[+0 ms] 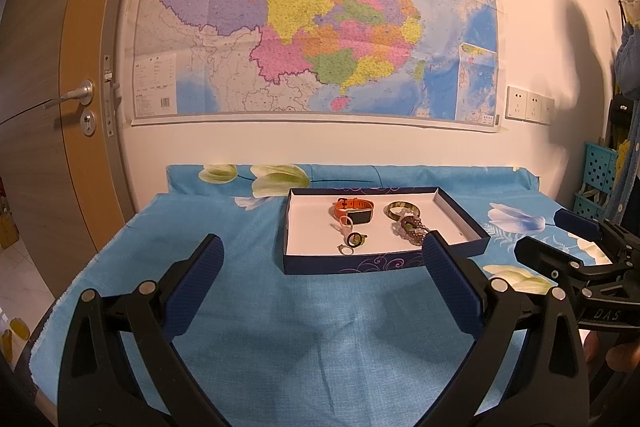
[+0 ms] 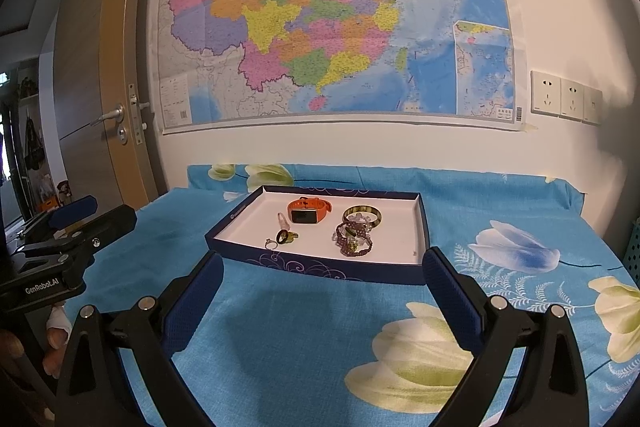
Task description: Organize jewelry
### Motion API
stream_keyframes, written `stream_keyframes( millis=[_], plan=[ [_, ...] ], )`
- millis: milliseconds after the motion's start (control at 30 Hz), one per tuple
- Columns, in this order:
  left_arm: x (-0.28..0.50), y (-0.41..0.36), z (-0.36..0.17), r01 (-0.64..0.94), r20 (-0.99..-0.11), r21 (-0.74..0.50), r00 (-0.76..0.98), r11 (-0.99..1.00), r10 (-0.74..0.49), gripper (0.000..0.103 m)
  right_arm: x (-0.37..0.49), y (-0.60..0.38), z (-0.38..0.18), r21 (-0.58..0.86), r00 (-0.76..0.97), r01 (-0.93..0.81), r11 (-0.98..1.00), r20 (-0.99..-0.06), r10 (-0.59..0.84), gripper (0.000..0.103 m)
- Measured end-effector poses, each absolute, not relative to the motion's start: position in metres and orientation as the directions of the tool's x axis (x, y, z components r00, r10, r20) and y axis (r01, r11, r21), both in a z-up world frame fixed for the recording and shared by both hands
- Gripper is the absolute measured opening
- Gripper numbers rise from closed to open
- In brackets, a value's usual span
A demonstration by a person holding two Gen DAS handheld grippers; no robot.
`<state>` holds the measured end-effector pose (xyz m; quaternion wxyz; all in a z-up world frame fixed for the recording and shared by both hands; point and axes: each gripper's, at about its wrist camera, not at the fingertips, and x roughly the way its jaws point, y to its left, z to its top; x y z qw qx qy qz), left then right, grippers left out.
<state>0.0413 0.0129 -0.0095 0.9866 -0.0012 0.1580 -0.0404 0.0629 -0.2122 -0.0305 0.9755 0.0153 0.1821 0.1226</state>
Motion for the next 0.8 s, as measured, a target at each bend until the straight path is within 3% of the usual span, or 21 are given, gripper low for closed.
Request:
stream_keyframes(
  millis=[800],
  plan=[
    [0.054,0.006,-0.018,0.079,-0.332,-0.015,0.940,0.997,-0.079,0.098,0.069,-0.214,-0.033,0.078,0.897,-0.228,0.971,-0.371,0.241,0.096]
  ],
)
